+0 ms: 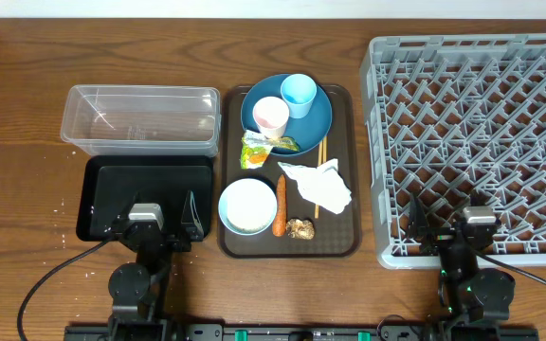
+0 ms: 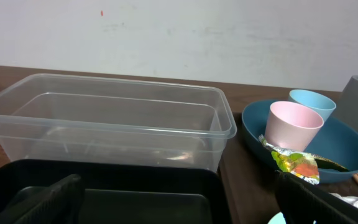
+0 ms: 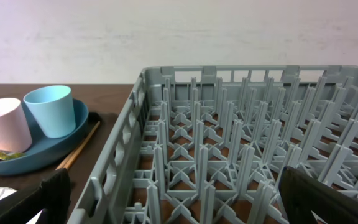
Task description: Sort waste into correct bins and load items into the dishwasher rack
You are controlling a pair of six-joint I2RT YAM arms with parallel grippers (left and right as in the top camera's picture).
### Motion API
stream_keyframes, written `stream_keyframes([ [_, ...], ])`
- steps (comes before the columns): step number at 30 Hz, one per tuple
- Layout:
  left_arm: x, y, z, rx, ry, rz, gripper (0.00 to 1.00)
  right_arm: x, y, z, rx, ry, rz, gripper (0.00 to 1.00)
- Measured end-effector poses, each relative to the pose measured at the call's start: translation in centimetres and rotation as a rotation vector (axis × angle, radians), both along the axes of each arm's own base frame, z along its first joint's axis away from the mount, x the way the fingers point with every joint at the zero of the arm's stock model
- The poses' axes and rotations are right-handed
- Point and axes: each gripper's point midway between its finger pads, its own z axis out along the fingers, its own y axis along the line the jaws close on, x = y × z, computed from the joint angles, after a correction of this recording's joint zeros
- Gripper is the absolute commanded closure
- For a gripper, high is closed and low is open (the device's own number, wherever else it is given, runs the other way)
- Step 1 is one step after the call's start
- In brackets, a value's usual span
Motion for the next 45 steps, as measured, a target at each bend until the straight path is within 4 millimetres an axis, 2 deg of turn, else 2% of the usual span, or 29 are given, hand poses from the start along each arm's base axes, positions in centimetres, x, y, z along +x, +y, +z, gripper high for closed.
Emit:
stream_keyframes([
  [17, 0.0, 0.0, 0.0, 0.0, 0.0, -0.001, 0.02, 0.0, 0.0, 0.0, 0.0, 0.0, 0.0, 0.01],
  [30, -0.4, -1.1, 0.6, -0.022, 0.017, -0.065, 0.02, 0.0, 0.0, 0.0, 0.0, 0.0, 0.0, 0.01],
  [34, -0.6, -1.5, 2.4, -0.037, 0.005, -0.083, 0.02, 0.0, 0.0, 0.0, 0.0, 0.0, 0.0, 0.01],
  [41, -1.5, -1.6, 7.7, -0.045, 0.023, -0.095, 0.02, 0.0, 0.0, 0.0, 0.0, 0.001, 0.0, 0.01],
  [45, -1.4, -1.8, 10.6, -0.046, 0.071, -0.1, 0.02, 0.0, 0.0, 0.0, 0.0, 0.0, 0.0, 0.01],
])
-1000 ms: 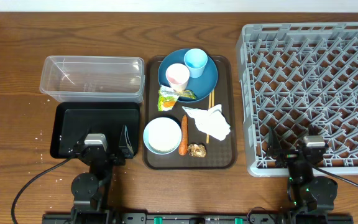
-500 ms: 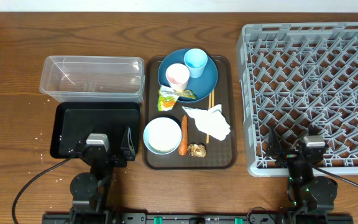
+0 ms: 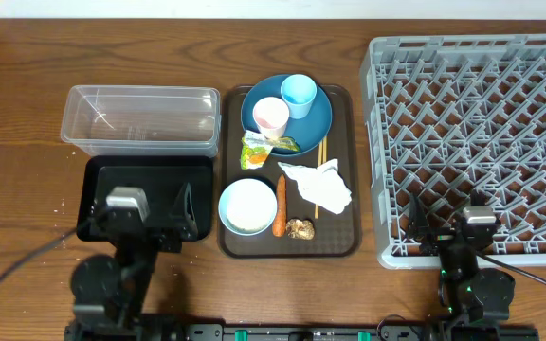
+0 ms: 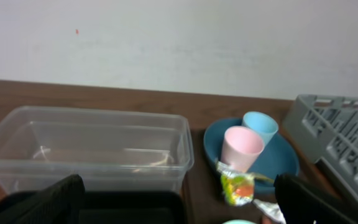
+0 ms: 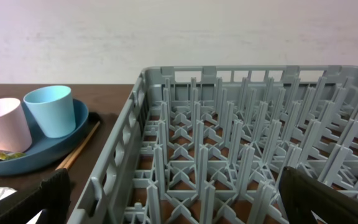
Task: Sort waste into correct bins and load items into the dishwasher rack
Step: 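Reach the left gripper to the yellow snack wrapper and grasp it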
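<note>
On the brown tray [image 3: 349, 170] lie a blue plate [image 3: 316, 121] carrying a pink cup [image 3: 271, 116] and a blue cup [image 3: 299, 95], a crumpled wrapper [image 3: 259, 149], chopsticks [image 3: 318, 156], a white napkin [image 3: 318, 183], a white bowl [image 3: 247, 206], a carrot [image 3: 280, 204] and a food scrap [image 3: 300, 228]. My left gripper [image 3: 140, 223] hangs open and empty over the black bin [image 3: 145, 182]. The right gripper [image 3: 458, 227] is open and empty at the near edge of the grey dishwasher rack [image 3: 482, 133].
A clear plastic bin [image 3: 140, 118] stands behind the black bin, left of the tray. From the left wrist, the clear bin [image 4: 92, 146], the pink cup [image 4: 241, 148] and the wrapper [image 4: 238, 186] show ahead. The rack [image 5: 229, 162] fills the right wrist view.
My left gripper now sits higher and a little further left over the black bin, still open. The right arm and everything on the tray are unchanged.
</note>
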You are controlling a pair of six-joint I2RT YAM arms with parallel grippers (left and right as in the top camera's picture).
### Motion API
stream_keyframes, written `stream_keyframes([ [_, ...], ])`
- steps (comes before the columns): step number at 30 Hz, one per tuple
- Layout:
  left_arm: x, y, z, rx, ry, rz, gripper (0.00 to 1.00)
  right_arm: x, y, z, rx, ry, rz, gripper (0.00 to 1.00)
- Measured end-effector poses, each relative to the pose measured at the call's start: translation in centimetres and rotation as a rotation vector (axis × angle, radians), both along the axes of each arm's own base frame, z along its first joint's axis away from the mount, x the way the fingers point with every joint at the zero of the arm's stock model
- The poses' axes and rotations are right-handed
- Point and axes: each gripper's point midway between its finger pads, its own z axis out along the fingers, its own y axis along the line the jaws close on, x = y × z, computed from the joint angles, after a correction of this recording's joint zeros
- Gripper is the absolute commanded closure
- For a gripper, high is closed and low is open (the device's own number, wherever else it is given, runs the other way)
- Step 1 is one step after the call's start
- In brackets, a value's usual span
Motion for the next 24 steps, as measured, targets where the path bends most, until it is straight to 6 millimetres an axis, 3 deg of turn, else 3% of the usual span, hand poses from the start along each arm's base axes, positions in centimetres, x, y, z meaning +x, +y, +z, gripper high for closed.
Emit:
stream_keyframes([
  [4, 0.5, -0.6, 2.5, -0.004, 0.077, -0.034, 0.02, 0.0, 0.0, 0.0, 0.0, 0.0, 0.0, 0.01],
  [16, 2.1, -3.6, 9.5, -0.07, 0.536, -0.189, 0.02, 0.0, 0.0, 0.0, 0.0, 0.0, 0.0, 0.01],
  [18, 3.2, -4.2, 9.5, -0.088, 0.561, -0.221, 0.02, 0.0, 0.0, 0.0, 0.0, 0.0, 0.0, 0.01],
  [24, 5.8, -5.2, 6.4, -0.126, 0.694, -0.261, 0.02, 0.0, 0.0, 0.0, 0.0, 0.0, 0.0, 0.01],
])
